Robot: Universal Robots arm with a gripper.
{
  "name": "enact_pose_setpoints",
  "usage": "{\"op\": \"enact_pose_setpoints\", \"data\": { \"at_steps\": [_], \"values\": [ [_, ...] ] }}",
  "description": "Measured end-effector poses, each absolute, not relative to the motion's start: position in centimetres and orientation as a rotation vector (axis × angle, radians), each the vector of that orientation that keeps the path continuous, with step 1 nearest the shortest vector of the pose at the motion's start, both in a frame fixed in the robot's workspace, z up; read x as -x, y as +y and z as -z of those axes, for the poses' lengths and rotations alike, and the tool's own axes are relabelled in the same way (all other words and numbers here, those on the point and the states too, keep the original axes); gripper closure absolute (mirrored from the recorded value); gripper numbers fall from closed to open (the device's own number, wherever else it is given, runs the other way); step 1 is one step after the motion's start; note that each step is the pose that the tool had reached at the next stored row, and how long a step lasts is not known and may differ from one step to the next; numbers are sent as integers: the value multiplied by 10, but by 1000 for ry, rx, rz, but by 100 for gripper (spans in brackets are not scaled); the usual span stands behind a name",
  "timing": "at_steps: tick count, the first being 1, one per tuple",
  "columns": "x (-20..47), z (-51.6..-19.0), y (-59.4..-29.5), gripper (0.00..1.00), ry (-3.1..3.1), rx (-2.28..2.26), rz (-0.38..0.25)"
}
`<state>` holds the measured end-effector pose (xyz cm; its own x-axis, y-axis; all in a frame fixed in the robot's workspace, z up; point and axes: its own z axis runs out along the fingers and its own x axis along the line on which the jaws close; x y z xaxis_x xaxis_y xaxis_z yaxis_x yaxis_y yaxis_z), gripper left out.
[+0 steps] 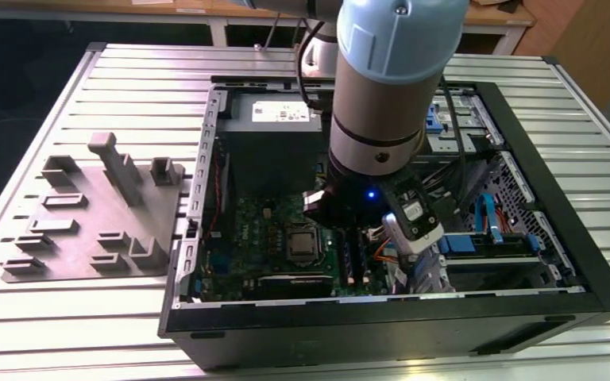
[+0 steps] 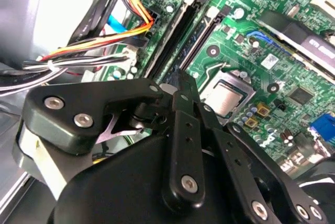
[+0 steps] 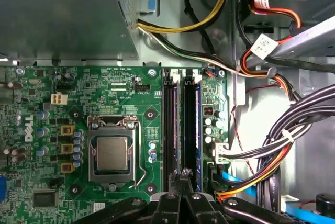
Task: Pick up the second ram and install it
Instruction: 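Press down the second ram until it locks into place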
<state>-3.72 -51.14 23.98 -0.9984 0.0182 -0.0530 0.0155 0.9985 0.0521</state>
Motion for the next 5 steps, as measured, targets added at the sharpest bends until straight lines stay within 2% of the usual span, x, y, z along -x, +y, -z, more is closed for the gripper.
{"op": "enact_pose_setpoints", "data": {
  "at_steps": [5],
  "values": [
    [37,-240,-511,90,3087,-26,-79]
  ]
}}
